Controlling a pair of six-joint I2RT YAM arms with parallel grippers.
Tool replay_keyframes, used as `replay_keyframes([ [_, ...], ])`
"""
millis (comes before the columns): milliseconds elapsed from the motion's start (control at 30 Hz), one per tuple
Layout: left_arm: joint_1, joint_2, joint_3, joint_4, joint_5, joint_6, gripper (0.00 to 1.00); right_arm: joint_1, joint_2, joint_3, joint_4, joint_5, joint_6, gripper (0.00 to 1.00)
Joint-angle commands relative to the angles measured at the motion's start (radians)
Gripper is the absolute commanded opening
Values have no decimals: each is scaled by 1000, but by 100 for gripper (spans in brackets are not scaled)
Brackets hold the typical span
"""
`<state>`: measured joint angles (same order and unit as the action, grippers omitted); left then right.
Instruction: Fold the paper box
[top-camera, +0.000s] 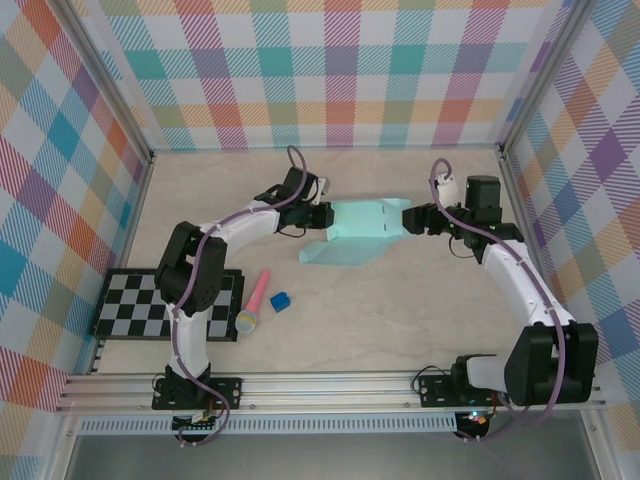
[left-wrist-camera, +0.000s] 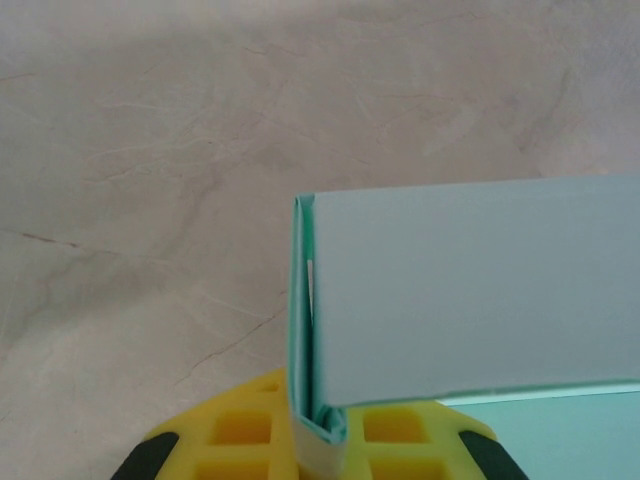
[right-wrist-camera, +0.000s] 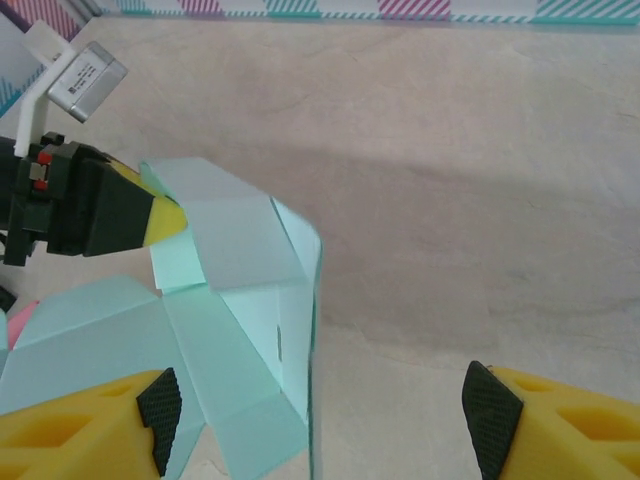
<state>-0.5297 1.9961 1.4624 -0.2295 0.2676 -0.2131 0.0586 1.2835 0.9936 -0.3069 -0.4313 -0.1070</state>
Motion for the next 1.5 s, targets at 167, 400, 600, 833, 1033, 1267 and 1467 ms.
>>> replay_keyframes([
  [167,-29,-93,-34,53,-38,304,0,-1,208,393,-367,-184,-182,75],
  [400,-51,-154,-180,299,54,472,0,33,420,562,-525,-310,43,77],
  [600,-65,-131,-175,323,125,581,0,121,516,638,-627,-358,185,76],
  [833,-69,-115,-176,391,173,573,0,153,578,620,-670,-363,165,72],
  [1033,-84,-62,-242,587,135,506,0,155,630,602,-698,-339,147,65],
  [1267,-181,66,-314,958,48,471,0,158,640,585,-737,-230,124,61],
  [1467,-219,135,-293,994,-15,492,5,158,636,543,-771,-120,102,55],
])
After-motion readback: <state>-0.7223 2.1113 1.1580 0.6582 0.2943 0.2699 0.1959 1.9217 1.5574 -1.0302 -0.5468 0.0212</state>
